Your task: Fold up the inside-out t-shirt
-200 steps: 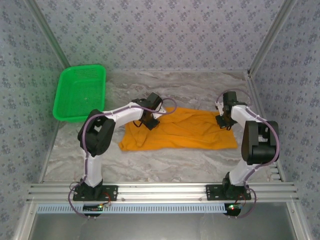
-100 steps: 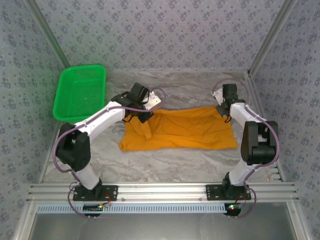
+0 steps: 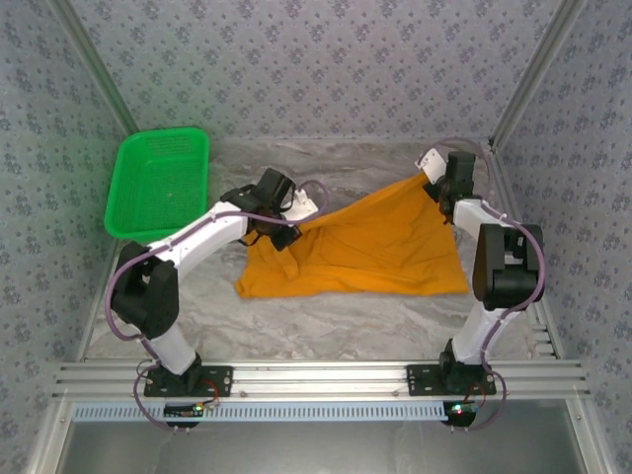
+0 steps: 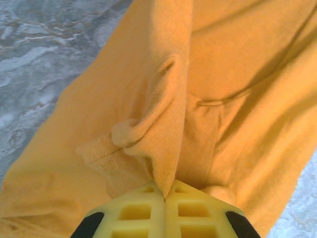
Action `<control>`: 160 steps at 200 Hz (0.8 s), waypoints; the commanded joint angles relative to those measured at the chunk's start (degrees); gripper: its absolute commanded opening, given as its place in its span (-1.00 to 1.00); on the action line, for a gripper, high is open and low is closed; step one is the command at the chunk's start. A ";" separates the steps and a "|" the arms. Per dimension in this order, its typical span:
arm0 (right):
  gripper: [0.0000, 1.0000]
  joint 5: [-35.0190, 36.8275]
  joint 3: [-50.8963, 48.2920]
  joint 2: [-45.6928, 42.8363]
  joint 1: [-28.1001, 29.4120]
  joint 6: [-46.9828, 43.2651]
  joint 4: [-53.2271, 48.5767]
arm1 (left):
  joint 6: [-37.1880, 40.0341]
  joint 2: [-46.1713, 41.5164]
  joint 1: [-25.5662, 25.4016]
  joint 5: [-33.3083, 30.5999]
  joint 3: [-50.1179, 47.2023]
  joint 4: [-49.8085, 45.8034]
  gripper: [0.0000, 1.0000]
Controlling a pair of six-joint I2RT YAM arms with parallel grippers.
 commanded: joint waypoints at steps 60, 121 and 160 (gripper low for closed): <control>-0.90 8.40 -28.40 -23.12 -1.96 20.31 4.45 | 0.44 0.80 -5.93 11.25 -3.13 -7.98 -0.83; -0.22 10.64 -28.72 -36.66 -3.56 26.79 -9.90 | -14.89 4.09 2.59 8.50 2.40 -9.42 -0.13; -0.13 -8.16 -23.28 -38.51 0.03 23.46 -17.71 | -25.31 6.51 11.86 4.74 4.76 -9.37 -0.09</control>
